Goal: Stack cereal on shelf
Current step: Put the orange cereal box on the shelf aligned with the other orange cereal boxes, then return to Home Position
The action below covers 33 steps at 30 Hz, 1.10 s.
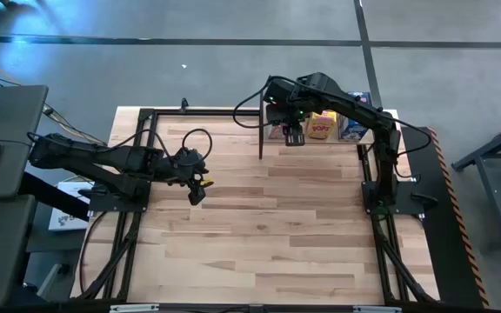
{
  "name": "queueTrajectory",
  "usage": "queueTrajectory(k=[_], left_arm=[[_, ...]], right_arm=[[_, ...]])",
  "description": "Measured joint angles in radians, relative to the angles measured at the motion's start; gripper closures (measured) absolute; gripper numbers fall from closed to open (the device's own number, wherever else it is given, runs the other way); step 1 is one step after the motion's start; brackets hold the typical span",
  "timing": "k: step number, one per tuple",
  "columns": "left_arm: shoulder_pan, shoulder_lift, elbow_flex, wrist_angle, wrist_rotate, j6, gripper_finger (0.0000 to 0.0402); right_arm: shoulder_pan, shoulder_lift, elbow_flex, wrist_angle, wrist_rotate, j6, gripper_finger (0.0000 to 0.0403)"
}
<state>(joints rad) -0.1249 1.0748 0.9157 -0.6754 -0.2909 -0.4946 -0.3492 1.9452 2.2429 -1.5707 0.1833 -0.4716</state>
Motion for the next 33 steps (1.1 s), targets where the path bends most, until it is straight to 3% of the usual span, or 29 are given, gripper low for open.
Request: queueTrajectory(k=[11,33], left_arm=[[0.0,0.0,0.0,0.0,0.0,0.0,0.0202],[0.0,0.0,0.0,0.0,0.0,0.0,0.0202]], right_arm=[[0.0,0.0,0.0,0.0,0.019,0.0,0.0159],[0.053,-0.05,0.101,0.0,0.113,0.024,0.0157]])
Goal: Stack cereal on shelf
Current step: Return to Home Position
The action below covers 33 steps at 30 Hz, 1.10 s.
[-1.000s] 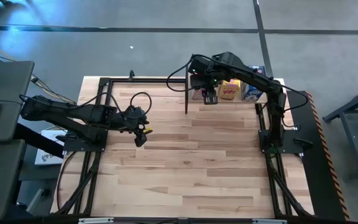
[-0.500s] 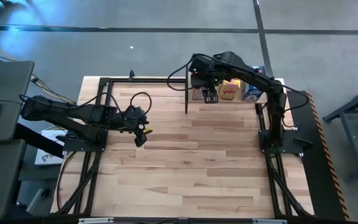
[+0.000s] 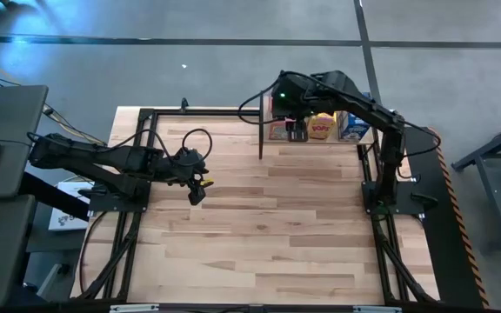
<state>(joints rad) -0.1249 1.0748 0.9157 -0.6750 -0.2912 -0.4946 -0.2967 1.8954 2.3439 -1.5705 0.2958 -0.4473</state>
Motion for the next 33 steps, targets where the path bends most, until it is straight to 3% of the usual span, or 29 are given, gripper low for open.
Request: queueTrajectory(k=[5,12,23,26,29,33], left_arm=[[0.0,0.0,0.0,0.0,0.0,0.0,0.0202],[0.0,0.0,0.0,0.0,0.0,0.0,0.0202],[0.0,0.0,0.0,0.0,0.0,0.002,0.0202],[0.0,0.0,0.0,0.0,-0.002,0.071,0.0202],[0.0,0.0,0.0,0.0,-0.002,0.142,0.0202],[0.0,0.0,0.0,0.001,-0.003,0.193,0.0202]], right_arm=[[0.03,-0.059,-0.002,-0.001,-0.021,0.05,0.0157],[0.057,-0.217,-0.002,-0.001,-0.137,0.123,0.0157],[0.113,-0.483,-0.002,-0.001,-0.202,0.259,0.0158],[0.148,-0.516,-0.01,0.002,-0.195,0.294,0.0158],[0.177,-0.566,-0.09,0.001,-0.195,0.314,0.0158],[0.182,-0.674,-0.304,0.023,-0.186,0.375,0.0158]])
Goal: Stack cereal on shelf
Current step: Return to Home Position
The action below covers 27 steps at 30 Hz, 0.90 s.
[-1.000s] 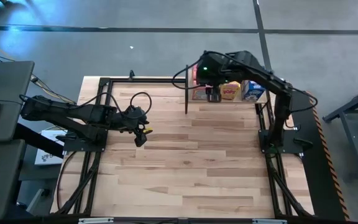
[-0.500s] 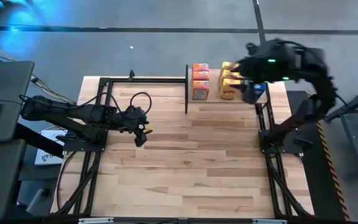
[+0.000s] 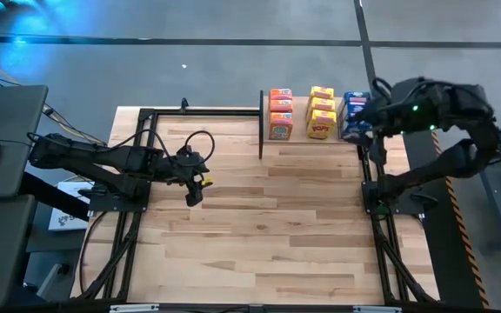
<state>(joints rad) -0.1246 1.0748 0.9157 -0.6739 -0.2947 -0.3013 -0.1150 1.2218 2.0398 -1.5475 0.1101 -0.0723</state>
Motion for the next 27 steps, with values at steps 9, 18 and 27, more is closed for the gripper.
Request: queueTrajectory(k=[9,18,27], left_arm=[[-0.022,-0.068,-0.001,0.03,-0.003,-0.024,0.0202],[-0.085,-0.341,-0.113,0.167,0.01,0.069,0.0202],[-0.089,-0.68,-0.427,0.395,0.111,0.1,0.0202]], right_arm=[[0.0,-0.287,-0.567,0.339,-0.045,0.07,0.0158],[0.0,-0.559,-1.018,0.686,-0.073,0.118,0.0158],[0.0,-0.744,-1.343,1.049,-0.127,0.119,0.0158]])
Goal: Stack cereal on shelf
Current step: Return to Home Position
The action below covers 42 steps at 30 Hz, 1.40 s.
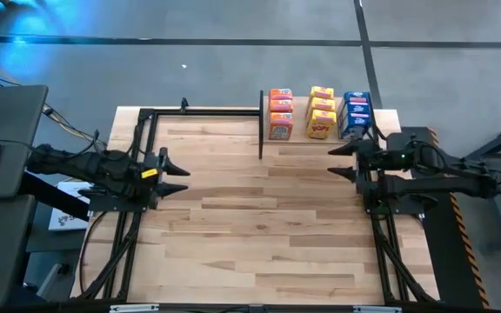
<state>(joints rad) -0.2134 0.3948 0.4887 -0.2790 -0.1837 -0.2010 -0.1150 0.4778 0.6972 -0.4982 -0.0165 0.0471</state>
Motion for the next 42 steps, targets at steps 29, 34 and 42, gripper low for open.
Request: queueTrajectory(k=[29,34,42], left_arm=[[0.001,-0.391,-0.322,0.057,0.058,0.126,0.0202],[0.001,-0.391,-0.322,0.014,0.046,0.17,0.0202],[0.002,-0.391,-0.322,-0.037,-0.072,0.231,0.0202]], right_arm=[[0.142,-0.075,-0.566,0.654,-0.043,0.122,0.0158],[0.228,-0.075,-0.61,0.679,0.032,0.137,0.0158],[0.337,-0.074,-0.687,0.785,0.173,0.132,0.0158]])
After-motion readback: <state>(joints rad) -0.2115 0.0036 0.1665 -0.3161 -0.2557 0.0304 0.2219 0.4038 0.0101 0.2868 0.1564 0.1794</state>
